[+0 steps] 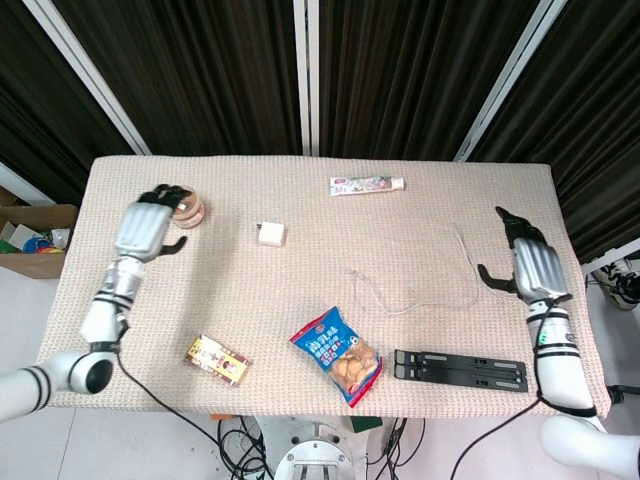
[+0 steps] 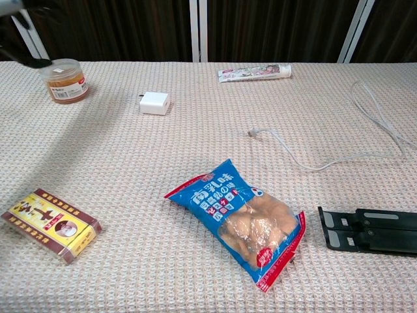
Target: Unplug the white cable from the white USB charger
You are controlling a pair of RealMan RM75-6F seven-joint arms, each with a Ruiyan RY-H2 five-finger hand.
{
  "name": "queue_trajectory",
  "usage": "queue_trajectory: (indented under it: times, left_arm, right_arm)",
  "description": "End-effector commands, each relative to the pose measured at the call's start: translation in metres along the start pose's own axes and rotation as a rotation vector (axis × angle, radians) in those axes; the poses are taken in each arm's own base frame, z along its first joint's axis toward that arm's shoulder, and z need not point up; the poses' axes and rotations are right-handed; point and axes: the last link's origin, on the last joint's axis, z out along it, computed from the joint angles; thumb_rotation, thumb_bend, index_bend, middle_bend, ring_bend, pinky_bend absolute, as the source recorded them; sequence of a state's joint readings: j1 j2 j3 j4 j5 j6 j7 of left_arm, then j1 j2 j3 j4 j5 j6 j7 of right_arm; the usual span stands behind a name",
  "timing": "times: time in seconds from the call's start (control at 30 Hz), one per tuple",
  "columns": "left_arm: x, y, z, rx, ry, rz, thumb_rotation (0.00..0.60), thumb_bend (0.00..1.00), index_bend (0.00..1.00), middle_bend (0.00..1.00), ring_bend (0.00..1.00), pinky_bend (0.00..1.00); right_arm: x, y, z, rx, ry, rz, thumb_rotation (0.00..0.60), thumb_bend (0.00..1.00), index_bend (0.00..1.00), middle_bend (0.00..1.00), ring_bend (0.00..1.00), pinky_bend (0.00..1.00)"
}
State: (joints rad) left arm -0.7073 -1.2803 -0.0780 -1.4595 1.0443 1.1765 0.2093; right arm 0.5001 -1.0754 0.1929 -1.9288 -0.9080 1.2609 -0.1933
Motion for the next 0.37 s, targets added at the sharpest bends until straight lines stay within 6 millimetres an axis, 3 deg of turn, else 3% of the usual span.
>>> queue_trajectory:
  times: [0.03, 0.2, 0.37]
  left_arm:
    - [0.014, -0.055, -0.067, 0.076, 0.016, 0.092, 0.600, 0.24, 0.20, 0.17, 0.12, 0.22]
    - [0.018, -0.085, -0.135, 0.165, 0.026, 0.050, 0.600, 0.24, 0.21, 0.17, 0.12, 0.22]
    - [0.019, -0.090, -0.189, 0.218, 0.046, 0.009, 0.600, 0.24, 0.21, 0.19, 0.12, 0.22]
  right_arm:
    - [0.016, 0.055, -0.042, 0.009, 0.018, -0.063, 0.600, 0.34, 0.00, 0.12, 0.05, 0.15]
    - [0.022, 0.083, -0.071, 0.021, 0.060, -0.015, 0.600, 0.35, 0.00, 0.12, 0.05, 0.15]
    - [0.020, 0.096, -0.093, 0.031, 0.060, -0.022, 0.600, 0.36, 0.00, 0.12, 0.05, 0.14]
